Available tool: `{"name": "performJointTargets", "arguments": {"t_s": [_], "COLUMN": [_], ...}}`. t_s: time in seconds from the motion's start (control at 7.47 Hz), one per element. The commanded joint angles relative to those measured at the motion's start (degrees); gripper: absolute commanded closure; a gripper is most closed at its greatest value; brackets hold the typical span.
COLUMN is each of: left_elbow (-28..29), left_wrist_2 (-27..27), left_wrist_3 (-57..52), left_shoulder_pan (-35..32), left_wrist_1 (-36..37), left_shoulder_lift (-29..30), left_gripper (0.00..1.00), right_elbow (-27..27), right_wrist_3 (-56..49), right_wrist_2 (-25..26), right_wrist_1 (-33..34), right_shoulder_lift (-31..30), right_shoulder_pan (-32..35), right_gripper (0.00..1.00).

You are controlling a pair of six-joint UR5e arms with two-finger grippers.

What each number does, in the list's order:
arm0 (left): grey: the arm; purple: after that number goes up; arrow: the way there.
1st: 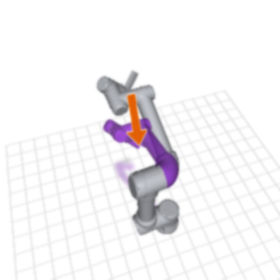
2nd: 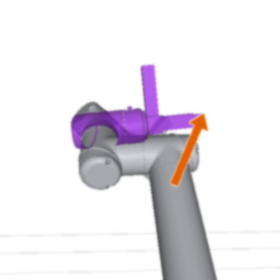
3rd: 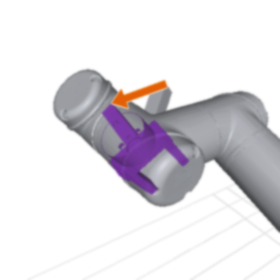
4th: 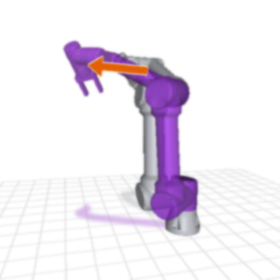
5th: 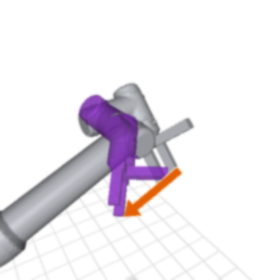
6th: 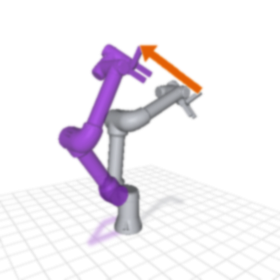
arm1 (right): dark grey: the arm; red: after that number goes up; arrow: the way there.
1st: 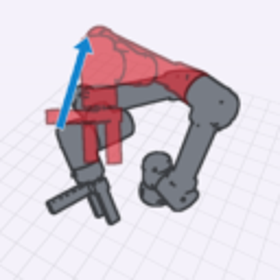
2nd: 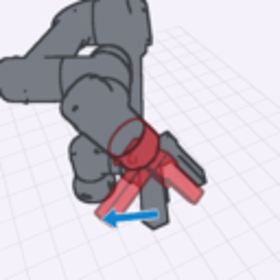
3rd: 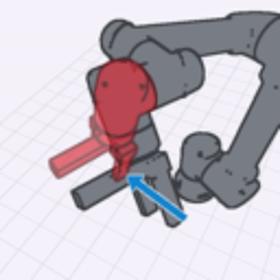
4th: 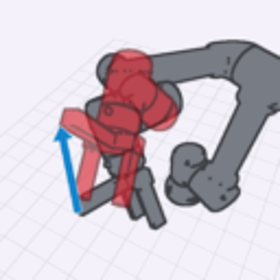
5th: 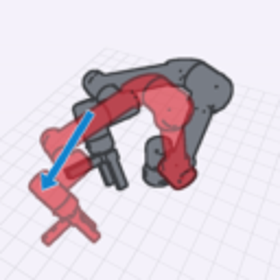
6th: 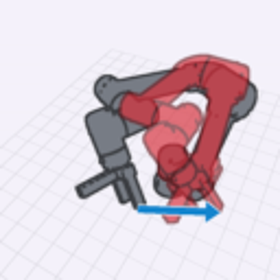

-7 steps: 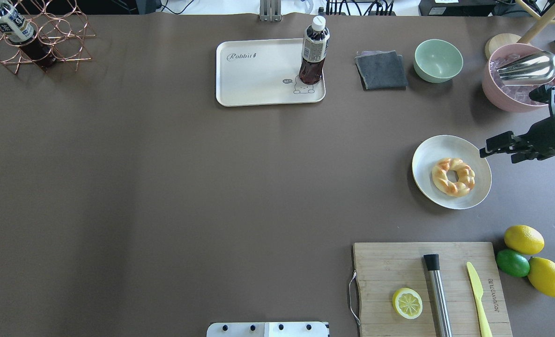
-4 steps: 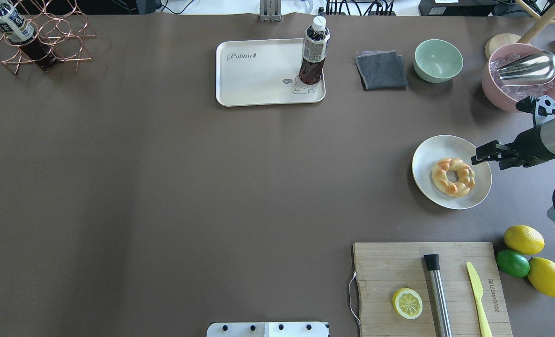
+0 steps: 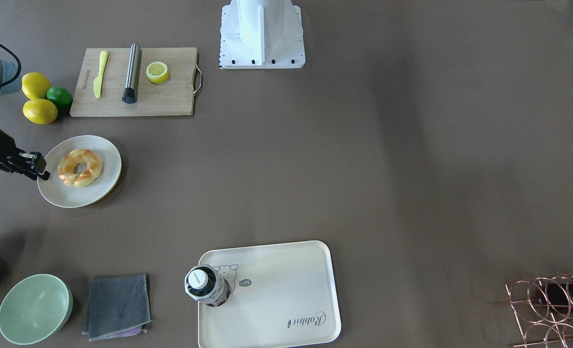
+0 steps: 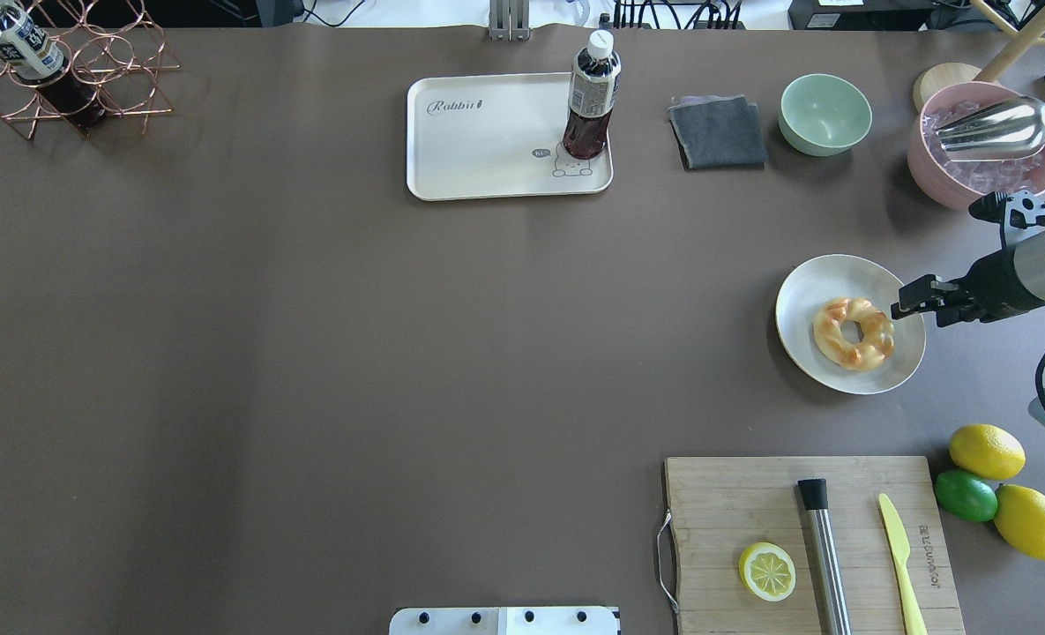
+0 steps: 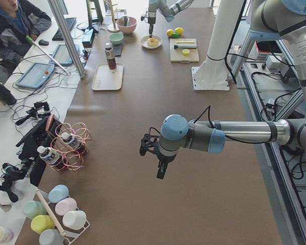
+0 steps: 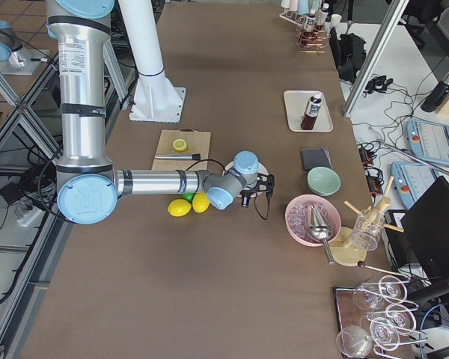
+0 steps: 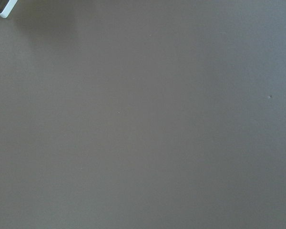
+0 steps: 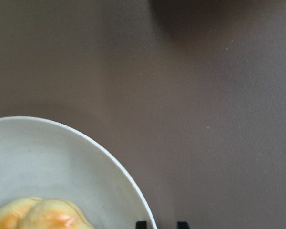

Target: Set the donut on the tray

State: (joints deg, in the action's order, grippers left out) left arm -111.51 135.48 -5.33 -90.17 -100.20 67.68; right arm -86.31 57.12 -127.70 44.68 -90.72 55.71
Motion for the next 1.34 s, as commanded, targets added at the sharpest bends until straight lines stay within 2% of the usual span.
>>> {"name": "performJointTargets", "arguments": {"t_s": [0.0, 0.27, 0.4, 0.54, 0.67, 0.94, 1.2], "left_elbow": [-0.3, -0.5, -0.5, -0.6, -0.5, -0.6, -0.4], "left_wrist_2": [0.8, 0.8, 3.5, 7.7, 8.6, 8.5, 7.5], "left_wrist_3": [0.1, 0.1, 0.3, 6.4, 13.1, 31.6, 52.7], "left_shoulder_pan": [0.0, 0.0, 0.0, 0.0, 1.9, 12.1, 23.1], "left_wrist_1": [0.0, 0.0, 0.0, -0.8, -3.6, -10.2, -13.9], "left_shoulder_lift": [0.3, 0.3, 0.3, 1.4, 3.5, 10.5, 20.7], "left_gripper": [0.03, 0.03, 0.03, 0.03, 0.03, 0.03, 0.03], "right_elbow": [0.0, -4.3, -7.3, -9.6, -11.5, -17.3, -19.3], "right_wrist_3": [0.6, 1.4, 6.3, 11.6, 14.9, 24.1, 28.5], "right_wrist_2": [0.3, -0.5, -1.6, -1.9, -2.6, -2.0, -1.0], "right_wrist_1": [0.0, 0.4, 0.9, 1.1, 1.0, 1.1, 5.8], "right_shoulder_lift": [1.7, 2.3, 4.0, 5.2, 5.6, 5.6, 10.4], "right_shoulder_pan": [-0.4, -0.3, -0.3, -0.3, -0.3, -4.3, -7.1], "right_gripper": [1.00, 1.00, 1.00, 1.00, 1.00, 1.00, 1.00]}}
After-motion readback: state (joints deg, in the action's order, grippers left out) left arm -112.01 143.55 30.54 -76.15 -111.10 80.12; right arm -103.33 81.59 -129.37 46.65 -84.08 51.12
